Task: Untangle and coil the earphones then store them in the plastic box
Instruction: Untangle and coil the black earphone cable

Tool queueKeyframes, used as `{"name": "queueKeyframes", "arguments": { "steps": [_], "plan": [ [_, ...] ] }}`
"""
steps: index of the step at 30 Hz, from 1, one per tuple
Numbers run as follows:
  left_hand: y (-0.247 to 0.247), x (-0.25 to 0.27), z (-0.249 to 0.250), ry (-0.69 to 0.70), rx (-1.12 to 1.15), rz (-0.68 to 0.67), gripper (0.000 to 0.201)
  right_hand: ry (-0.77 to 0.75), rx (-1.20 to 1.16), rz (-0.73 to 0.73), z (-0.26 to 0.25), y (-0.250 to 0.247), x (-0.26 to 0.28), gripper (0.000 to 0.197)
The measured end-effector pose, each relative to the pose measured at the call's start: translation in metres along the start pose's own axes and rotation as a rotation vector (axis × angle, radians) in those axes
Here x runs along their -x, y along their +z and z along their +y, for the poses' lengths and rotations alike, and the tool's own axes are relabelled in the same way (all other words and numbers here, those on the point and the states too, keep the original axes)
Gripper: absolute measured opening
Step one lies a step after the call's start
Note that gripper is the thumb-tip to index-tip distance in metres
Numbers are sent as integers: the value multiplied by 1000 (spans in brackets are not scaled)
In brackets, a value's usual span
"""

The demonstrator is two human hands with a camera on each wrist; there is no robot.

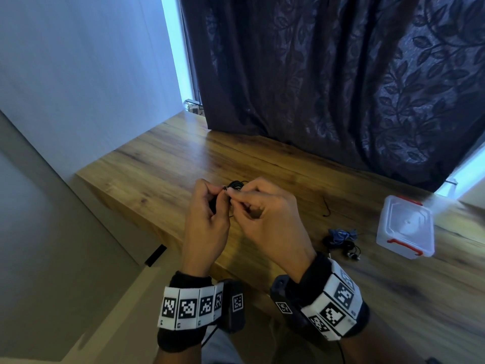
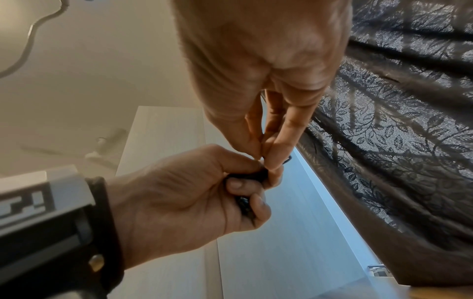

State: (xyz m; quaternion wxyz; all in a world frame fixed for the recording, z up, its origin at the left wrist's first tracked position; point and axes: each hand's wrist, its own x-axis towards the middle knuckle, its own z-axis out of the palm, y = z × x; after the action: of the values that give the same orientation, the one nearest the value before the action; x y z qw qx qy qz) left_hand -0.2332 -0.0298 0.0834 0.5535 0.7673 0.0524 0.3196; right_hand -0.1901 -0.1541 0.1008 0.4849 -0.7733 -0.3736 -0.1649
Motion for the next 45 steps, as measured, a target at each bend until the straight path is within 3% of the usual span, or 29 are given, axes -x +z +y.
{"name": "queueKeyframes", "arguments": {
  "steps": [6, 11, 16, 24, 31, 34, 38, 42, 45],
  "plan": [
    [-1, 0, -1, 67, -70, -65, 8, 88, 39, -64, -3, -4, -7, 20],
    [0, 1, 2, 106, -171, -140, 9, 236, 113, -222, -8, -14, -23, 35],
    [2, 1, 6, 134, -205, -165, 10, 262, 38, -292, -11, -25, -29, 13],
    [6, 1, 0, 33, -219, -142, 12, 72, 77, -193, 1, -4, -15, 18],
    [-3, 1, -8, -50, 3, -286, 11, 233, -99, -199, 8, -10, -12, 22],
    [-4, 0, -6, -35, 60, -321, 15, 225, -90, -201, 8, -12, -11, 7],
    [0, -2, -4, 1, 63, -301, 14, 199, -82, -178, 8, -10, -13, 5],
    [4, -3, -6, -16, 47, -250, 17, 184, -75, -95, 6, -7, -16, 27],
    [9, -1, -7, -33, 75, -227, 20, 164, -24, -29, 6, -6, -18, 27]
  ]
}}
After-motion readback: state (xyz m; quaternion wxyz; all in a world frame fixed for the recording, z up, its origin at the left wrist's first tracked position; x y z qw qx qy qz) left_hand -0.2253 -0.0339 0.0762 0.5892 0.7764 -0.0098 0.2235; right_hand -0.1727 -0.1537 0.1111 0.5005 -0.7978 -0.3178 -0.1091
